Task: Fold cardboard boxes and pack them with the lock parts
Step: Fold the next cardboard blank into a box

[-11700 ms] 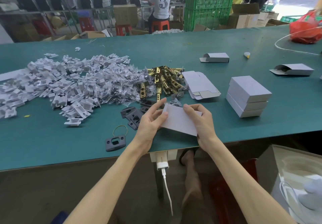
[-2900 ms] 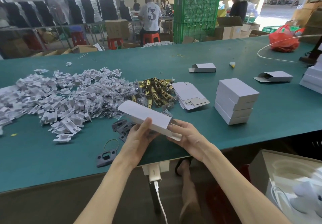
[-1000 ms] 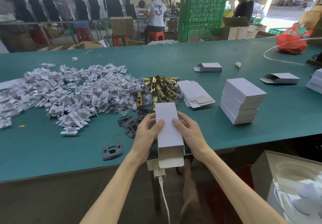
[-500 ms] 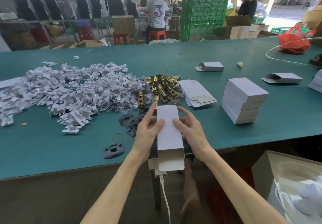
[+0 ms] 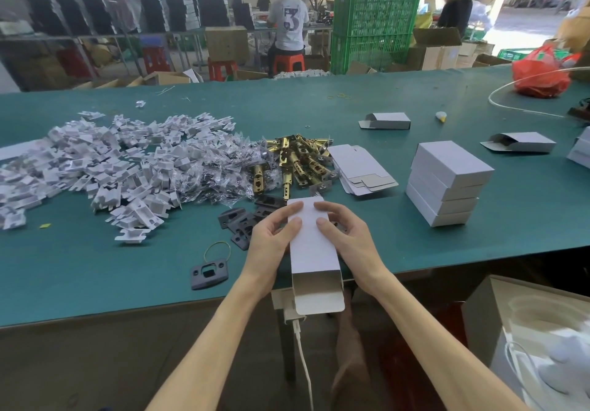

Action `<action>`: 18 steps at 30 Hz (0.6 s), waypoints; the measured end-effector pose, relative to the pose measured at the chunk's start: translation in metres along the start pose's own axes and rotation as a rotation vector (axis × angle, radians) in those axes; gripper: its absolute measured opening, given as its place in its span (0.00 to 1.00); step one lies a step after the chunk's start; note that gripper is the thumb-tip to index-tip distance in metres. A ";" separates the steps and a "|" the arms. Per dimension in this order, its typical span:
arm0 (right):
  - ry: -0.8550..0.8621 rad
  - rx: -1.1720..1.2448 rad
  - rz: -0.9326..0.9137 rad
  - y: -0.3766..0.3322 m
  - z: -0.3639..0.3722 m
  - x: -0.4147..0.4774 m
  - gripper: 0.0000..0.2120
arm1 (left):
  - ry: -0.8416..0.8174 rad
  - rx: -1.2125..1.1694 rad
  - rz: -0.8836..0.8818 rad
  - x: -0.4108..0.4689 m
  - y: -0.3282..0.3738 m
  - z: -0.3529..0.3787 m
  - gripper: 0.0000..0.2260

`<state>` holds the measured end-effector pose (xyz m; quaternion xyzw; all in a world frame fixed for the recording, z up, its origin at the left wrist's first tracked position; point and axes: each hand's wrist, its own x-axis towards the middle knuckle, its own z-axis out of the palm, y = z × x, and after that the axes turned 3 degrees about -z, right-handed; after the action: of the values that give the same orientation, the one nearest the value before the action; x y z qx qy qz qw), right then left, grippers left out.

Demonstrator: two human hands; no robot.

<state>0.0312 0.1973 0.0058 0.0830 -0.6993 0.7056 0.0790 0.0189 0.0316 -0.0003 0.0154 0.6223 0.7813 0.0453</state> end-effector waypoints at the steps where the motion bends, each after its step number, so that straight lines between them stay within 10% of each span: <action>1: 0.001 0.003 0.001 0.000 0.000 0.000 0.11 | 0.001 -0.002 0.001 0.000 0.000 0.000 0.14; 18: 0.035 0.086 0.051 0.002 0.000 0.001 0.08 | -0.091 -0.096 0.001 0.001 -0.001 -0.001 0.16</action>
<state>0.0298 0.1976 0.0039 0.0562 -0.6686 0.7382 0.0698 0.0178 0.0305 -0.0014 0.0491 0.5813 0.8088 0.0738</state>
